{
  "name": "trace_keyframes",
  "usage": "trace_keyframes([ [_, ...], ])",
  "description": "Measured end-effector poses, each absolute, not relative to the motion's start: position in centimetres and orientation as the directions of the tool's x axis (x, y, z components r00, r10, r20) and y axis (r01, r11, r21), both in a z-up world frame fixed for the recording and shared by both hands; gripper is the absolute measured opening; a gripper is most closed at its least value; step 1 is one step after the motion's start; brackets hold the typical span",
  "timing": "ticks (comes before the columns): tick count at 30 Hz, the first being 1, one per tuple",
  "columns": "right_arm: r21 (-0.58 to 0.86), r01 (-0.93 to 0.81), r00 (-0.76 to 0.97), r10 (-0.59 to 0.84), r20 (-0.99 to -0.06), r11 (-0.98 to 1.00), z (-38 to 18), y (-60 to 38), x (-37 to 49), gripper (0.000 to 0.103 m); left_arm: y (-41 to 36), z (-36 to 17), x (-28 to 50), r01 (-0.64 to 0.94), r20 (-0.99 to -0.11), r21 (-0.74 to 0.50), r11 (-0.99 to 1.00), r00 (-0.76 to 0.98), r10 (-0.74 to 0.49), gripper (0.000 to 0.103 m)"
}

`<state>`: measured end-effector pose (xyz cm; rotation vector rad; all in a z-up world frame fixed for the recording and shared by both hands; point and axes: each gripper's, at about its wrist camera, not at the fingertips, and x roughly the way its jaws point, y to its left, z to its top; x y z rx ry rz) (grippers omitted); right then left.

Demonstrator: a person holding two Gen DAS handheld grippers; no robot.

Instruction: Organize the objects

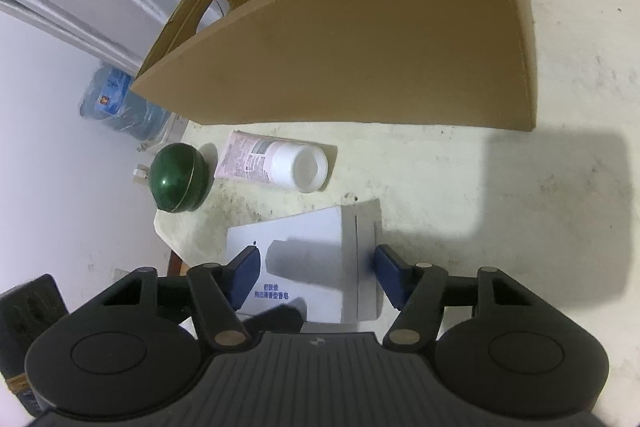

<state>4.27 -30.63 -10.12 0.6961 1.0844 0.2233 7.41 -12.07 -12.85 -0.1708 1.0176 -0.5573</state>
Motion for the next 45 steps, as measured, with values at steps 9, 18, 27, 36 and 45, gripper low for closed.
trace_keyframes([
  [9,0.596,0.134,0.466,0.48,-0.743,0.792,-10.0,-30.8,4.5,0.063,-11.5,-12.8,6.6,0.431,-0.797,-0.275,0.86,0.398,-0.454,0.076],
  [18,0.565,0.082,0.468,0.468,-0.749,0.821,-9.8,-30.4,4.4,0.063,-12.4,-12.9,6.8,0.468,-0.809,-0.178,0.866,0.432,-0.399,0.078],
  [27,0.538,0.05,0.496,0.447,-0.744,0.841,-9.8,-29.9,4.0,0.064,-12.4,-12.1,6.2,0.467,-0.809,-0.131,0.874,0.459,-0.367,0.078],
  [36,0.522,0.044,0.502,0.432,-0.749,0.852,-9.2,-29.8,4.2,0.064,-12.1,-11.6,6.3,0.43,-0.8,-0.164,0.888,0.468,-0.374,0.077],
  [45,0.518,0.032,0.52,0.428,-0.739,0.855,-8.2,-29.4,3.9,0.064,-11.7,-10.8,5.8,0.412,-0.782,-0.171,0.895,0.496,-0.377,0.077],
])
